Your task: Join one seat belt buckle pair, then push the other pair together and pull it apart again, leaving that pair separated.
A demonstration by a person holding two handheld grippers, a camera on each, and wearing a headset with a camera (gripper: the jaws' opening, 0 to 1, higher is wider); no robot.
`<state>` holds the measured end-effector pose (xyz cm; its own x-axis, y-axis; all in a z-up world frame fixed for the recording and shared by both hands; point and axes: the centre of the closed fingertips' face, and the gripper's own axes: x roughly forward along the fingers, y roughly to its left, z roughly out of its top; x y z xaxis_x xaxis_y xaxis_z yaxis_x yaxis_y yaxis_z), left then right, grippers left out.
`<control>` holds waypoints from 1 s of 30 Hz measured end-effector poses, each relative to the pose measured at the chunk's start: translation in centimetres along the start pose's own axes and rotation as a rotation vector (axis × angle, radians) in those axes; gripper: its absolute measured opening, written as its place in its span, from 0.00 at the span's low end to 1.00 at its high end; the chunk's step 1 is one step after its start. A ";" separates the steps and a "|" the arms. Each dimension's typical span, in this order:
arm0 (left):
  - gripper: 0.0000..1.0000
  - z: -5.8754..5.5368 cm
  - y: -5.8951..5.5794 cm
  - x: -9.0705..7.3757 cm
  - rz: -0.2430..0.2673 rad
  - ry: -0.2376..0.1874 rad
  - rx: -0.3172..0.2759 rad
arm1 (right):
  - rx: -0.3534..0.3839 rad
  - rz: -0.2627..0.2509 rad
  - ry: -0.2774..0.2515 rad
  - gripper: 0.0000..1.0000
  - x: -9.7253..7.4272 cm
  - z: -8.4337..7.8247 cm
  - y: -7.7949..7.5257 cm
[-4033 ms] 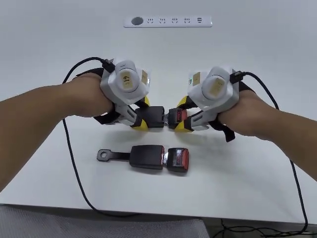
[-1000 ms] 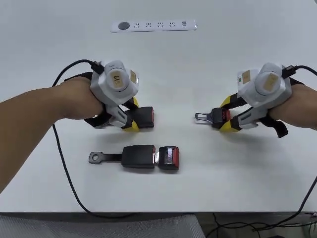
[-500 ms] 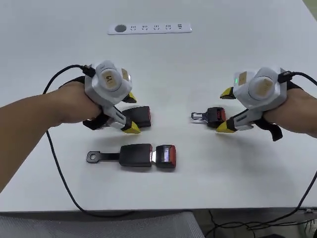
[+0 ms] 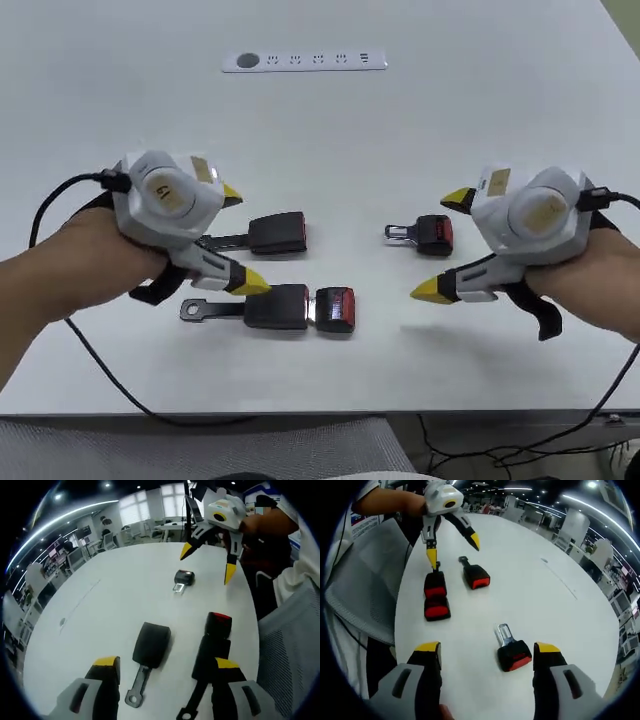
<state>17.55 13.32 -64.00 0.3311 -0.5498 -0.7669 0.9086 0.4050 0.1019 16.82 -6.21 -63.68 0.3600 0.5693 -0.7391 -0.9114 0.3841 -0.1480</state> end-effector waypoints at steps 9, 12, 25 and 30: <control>0.91 -3.3 -1.8 -3.5 0.076 -0.003 -0.099 | 0.075 -0.079 -0.008 0.93 -1.3 -1.5 1.2; 0.97 -4.3 -2.0 -4.6 0.100 0.010 -0.151 | 0.097 -0.075 -0.005 0.95 -1.8 -2.1 1.7; 1.00 -6.8 -2.1 -7.1 0.179 -0.021 -0.249 | 0.174 -0.123 -0.013 1.00 -3.0 -3.1 2.0; 1.00 -7.2 -2.0 -7.2 0.187 -0.025 -0.260 | 0.199 -0.125 -0.028 1.00 -2.9 -2.8 2.4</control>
<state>11.55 21.74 -63.23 0.4951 -0.4653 -0.7338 0.7373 0.6718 0.0715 13.01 -8.99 -63.76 0.4760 0.5273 -0.7039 -0.8029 0.5872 -0.1031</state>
